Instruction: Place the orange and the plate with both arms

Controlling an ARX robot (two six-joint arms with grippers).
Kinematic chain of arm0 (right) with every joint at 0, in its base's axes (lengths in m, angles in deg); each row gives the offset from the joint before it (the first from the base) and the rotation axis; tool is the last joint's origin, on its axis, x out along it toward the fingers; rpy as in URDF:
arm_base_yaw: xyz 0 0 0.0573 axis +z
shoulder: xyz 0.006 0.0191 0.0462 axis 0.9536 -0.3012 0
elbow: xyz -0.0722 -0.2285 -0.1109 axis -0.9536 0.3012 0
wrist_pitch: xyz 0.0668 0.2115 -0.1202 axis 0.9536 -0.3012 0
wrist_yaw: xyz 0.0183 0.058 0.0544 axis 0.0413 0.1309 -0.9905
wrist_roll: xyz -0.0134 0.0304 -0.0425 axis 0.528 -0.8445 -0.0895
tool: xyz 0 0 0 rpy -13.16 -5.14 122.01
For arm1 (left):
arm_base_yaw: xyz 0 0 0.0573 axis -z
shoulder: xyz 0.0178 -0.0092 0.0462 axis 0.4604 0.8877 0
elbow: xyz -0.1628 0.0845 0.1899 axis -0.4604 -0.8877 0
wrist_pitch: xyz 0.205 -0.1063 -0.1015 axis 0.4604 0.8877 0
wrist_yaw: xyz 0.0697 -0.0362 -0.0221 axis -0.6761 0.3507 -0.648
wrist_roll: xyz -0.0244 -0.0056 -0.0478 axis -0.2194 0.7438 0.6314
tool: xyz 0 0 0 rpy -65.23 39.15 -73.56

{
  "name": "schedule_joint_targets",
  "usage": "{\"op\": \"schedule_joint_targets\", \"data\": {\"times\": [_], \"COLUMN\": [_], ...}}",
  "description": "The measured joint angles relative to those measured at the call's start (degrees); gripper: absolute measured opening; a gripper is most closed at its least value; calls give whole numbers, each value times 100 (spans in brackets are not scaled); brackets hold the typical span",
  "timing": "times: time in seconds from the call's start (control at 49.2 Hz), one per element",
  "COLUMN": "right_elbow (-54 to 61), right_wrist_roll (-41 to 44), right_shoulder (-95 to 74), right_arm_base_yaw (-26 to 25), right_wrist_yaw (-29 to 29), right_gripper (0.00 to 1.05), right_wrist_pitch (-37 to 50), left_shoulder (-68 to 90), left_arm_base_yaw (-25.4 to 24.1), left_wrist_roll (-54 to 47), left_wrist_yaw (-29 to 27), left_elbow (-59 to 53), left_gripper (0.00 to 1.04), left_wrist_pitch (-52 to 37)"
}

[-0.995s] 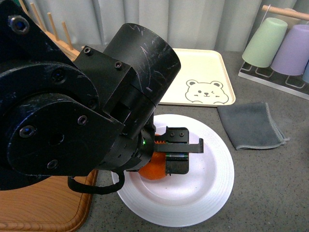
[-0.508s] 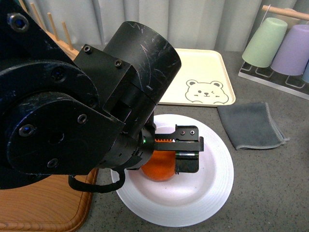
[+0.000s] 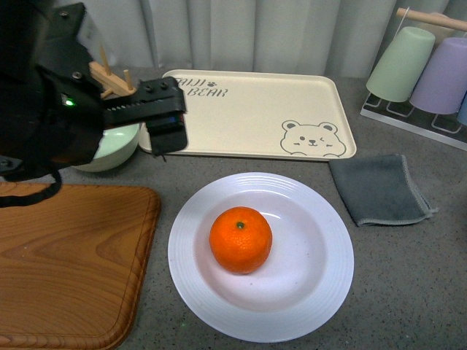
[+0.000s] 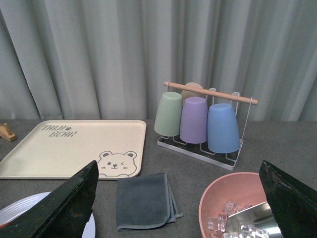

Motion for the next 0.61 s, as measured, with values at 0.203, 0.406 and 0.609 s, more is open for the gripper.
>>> {"op": "schedule_joint_targets", "data": {"times": [0.203, 0.406, 0.609], "right_elbow": [0, 0, 0], "right_wrist_roll": [0, 0, 0], "right_shoulder": [0, 0, 0], "right_arm_base_yaw": [0, 0, 0], "right_wrist_yaw": [2, 0, 2], "right_gripper": [96, 96, 96], "right_wrist_pitch": [0, 0, 0], "left_shoulder": [15, -1314, -2848], "left_arm_base_yaw": [-334, -861, -1329], "left_wrist_roll": [-1685, -2411, -2490], "left_wrist_yaw": [-739, -289, 164], "left_elbow": [-1825, -2916, -3668], "left_gripper": [71, 30, 4], "left_wrist_pitch": [-4717, -6015, -5228]}}
